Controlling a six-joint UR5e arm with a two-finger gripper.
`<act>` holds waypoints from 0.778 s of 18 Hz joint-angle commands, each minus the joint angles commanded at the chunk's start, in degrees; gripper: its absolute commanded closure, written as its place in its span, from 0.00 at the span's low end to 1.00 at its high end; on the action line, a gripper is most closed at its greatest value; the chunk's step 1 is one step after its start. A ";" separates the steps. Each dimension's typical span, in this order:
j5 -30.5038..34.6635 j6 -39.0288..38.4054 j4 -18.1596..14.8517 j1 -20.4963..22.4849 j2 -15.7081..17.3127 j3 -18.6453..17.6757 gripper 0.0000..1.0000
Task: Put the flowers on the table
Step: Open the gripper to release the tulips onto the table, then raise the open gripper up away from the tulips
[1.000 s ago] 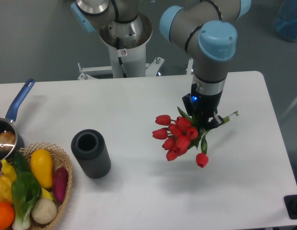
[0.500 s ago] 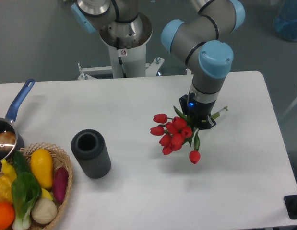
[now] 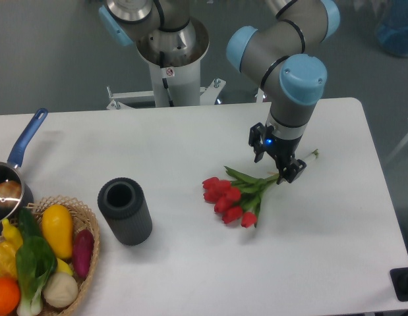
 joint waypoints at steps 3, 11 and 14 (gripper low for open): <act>-0.18 0.09 0.44 1.67 0.00 0.17 0.00; -0.61 0.09 4.04 3.52 -0.09 1.06 0.00; -0.70 0.00 4.04 3.34 -0.09 2.37 0.00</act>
